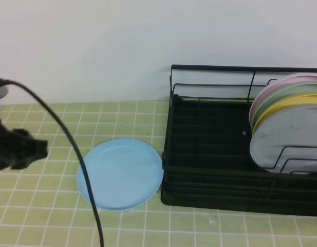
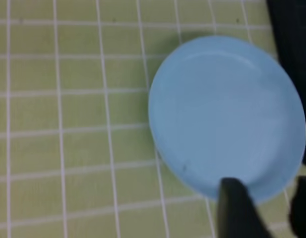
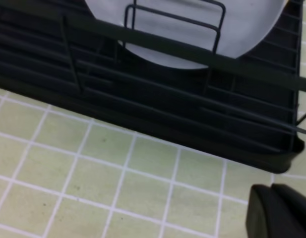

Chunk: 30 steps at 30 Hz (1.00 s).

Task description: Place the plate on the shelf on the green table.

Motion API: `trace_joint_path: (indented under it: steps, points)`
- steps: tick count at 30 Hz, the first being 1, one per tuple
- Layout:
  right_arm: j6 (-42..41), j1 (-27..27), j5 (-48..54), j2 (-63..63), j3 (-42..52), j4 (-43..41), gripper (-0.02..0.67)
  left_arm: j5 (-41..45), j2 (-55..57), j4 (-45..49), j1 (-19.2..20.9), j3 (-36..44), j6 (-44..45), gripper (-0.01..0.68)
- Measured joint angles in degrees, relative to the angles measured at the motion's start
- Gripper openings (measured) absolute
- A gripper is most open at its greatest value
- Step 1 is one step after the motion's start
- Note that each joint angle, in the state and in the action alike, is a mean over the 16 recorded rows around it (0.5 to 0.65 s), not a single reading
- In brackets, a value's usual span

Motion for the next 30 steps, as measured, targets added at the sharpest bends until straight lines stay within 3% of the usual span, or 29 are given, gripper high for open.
trace_joint_path:
  steps: [6,11,30]
  points:
    - [0.1,0.0,-1.4,0.0,0.0,1.7,0.001,-3.7,10.3,-4.5,0.0,-2.4,4.8,0.420]
    - [0.1,0.0,-2.6,0.0,0.0,2.6,0.001,-5.4,17.9,-7.1,-0.1,-4.6,7.7,0.525]
    - [0.2,0.0,-4.0,0.0,0.0,4.1,0.001,-4.8,37.5,-12.4,-0.1,-11.0,15.4,0.511]
